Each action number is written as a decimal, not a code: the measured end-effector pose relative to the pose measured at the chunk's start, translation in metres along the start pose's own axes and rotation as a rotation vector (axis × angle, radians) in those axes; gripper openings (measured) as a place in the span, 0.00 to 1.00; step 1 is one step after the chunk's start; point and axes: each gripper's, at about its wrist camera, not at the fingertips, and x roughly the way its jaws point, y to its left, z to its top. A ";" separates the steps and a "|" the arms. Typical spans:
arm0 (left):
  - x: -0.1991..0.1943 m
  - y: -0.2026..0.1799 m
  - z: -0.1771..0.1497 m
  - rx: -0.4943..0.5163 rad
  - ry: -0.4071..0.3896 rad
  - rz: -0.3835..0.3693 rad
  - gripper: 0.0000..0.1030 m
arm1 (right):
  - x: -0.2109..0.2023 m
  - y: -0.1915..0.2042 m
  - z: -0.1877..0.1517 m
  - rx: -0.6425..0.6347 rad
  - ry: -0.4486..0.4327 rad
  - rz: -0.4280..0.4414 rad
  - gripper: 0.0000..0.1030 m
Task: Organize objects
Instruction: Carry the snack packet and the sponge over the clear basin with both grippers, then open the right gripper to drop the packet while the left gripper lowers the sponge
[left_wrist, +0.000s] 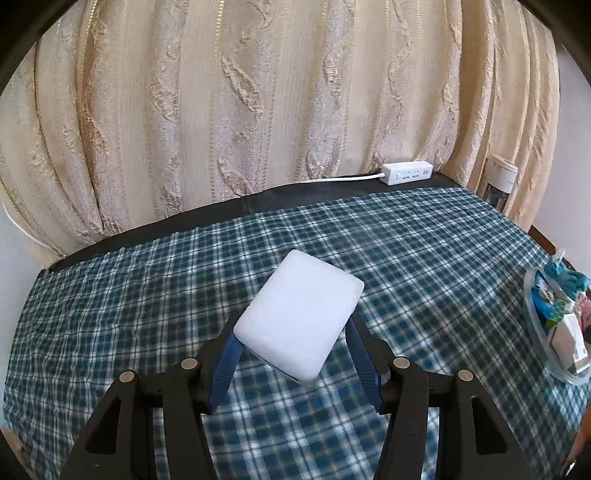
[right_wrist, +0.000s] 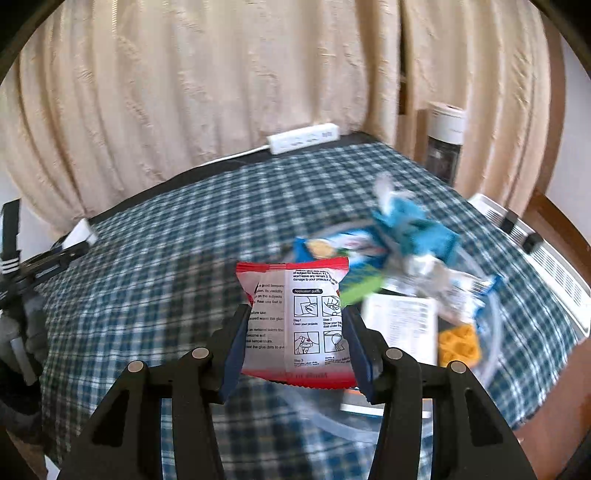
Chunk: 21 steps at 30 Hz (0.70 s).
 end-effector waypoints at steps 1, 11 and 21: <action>-0.001 -0.004 0.000 0.003 0.000 -0.002 0.58 | 0.000 -0.005 -0.001 0.007 0.000 -0.007 0.50; -0.018 -0.058 0.003 0.075 -0.017 -0.047 0.58 | 0.006 -0.054 -0.008 0.080 0.008 -0.044 0.50; -0.029 -0.114 0.007 0.146 -0.026 -0.102 0.58 | 0.014 -0.071 -0.014 0.080 0.004 -0.059 0.50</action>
